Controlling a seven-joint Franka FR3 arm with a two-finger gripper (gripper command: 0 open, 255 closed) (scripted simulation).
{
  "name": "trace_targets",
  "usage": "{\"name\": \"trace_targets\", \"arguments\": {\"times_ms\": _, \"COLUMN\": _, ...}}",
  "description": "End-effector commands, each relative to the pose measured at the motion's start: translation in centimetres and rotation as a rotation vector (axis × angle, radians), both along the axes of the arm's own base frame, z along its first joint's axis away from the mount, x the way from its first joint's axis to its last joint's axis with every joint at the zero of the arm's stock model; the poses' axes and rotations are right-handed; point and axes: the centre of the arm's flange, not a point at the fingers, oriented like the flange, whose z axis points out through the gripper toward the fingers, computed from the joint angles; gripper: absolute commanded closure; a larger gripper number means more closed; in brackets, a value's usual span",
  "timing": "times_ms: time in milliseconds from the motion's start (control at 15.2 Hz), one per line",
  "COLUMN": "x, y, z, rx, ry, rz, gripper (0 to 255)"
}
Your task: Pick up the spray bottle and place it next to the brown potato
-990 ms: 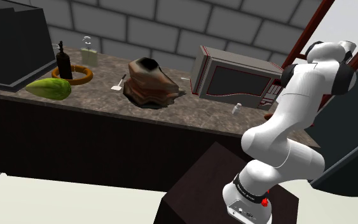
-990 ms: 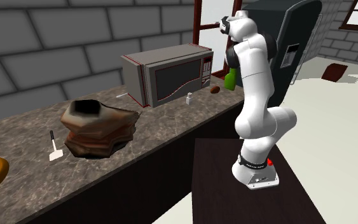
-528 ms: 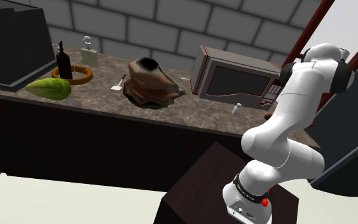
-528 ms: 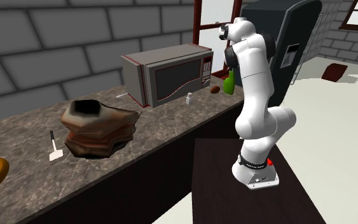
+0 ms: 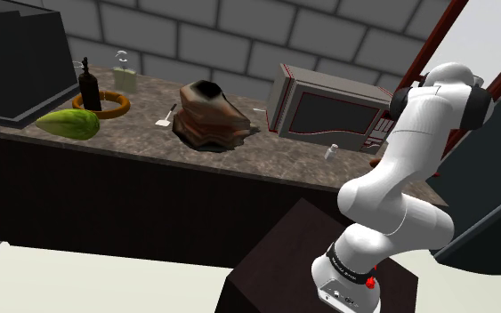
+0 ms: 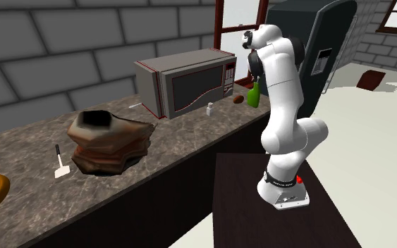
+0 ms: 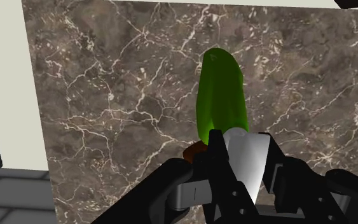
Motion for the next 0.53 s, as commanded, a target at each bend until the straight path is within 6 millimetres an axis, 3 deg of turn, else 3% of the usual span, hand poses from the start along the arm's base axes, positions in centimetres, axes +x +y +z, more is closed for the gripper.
{"name": "trace_targets", "arguments": {"times_ms": 0, "x": -0.02, "y": -0.01, "z": -0.02, "rx": 0.000, "ry": 0.000, "rz": 0.000, "gripper": 255}}
{"name": "trace_targets", "arguments": {"times_ms": 198, "x": -0.02, "y": -0.01, "z": -0.02, "rx": 0.000, "ry": 0.000, "rz": 0.000, "gripper": 255}}
{"name": "trace_targets", "arguments": {"times_ms": 264, "x": -0.03, "y": -0.01, "z": -0.03, "rx": 0.000, "ry": 0.000, "rz": 0.000, "gripper": 0}}
{"name": "trace_targets", "arguments": {"times_ms": 462, "x": -0.02, "y": -0.01, "z": -0.03, "rx": 0.000, "ry": 0.000, "rz": 0.000, "gripper": 0}}
